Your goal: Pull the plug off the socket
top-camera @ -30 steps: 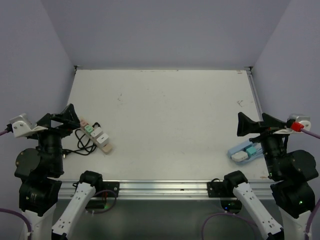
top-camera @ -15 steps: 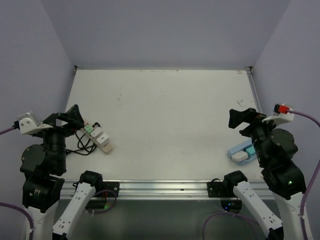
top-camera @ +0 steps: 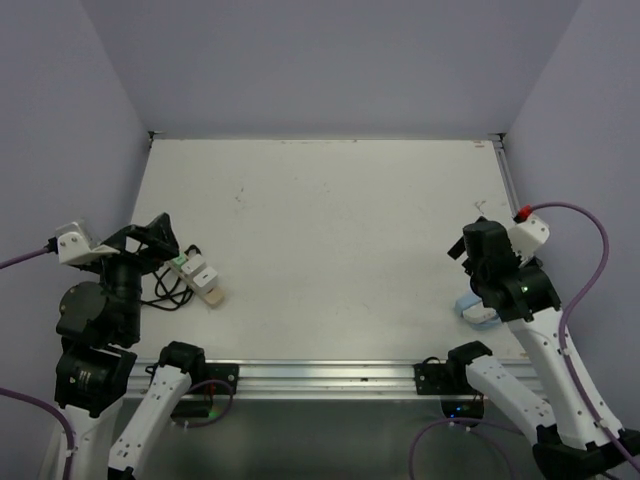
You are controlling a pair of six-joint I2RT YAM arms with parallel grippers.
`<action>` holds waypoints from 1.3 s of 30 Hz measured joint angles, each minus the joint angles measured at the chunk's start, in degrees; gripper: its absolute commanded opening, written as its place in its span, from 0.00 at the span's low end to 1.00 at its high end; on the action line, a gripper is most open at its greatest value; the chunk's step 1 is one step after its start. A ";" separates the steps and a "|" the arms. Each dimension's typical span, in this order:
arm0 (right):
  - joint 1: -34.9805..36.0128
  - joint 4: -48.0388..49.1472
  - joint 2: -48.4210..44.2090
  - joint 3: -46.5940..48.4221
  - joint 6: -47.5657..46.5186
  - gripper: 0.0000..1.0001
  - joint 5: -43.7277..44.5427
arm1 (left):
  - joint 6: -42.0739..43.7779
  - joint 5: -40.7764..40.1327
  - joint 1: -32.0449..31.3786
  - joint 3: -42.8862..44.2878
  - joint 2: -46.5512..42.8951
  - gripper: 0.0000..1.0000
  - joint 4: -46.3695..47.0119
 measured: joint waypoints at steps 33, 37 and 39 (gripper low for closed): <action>-45.90 14.40 20.94 -19.61 13.86 0.99 -20.09 | -1.42 9.35 -0.81 -2.64 1.14 1.00 -1.07; -46.05 18.36 20.70 -21.51 13.90 0.99 -21.81 | -1.42 9.42 -0.83 -2.64 1.22 1.00 -1.29; -46.14 19.78 20.46 -22.23 13.46 0.95 -22.43 | -1.44 9.55 -0.85 -2.64 1.27 1.00 -1.31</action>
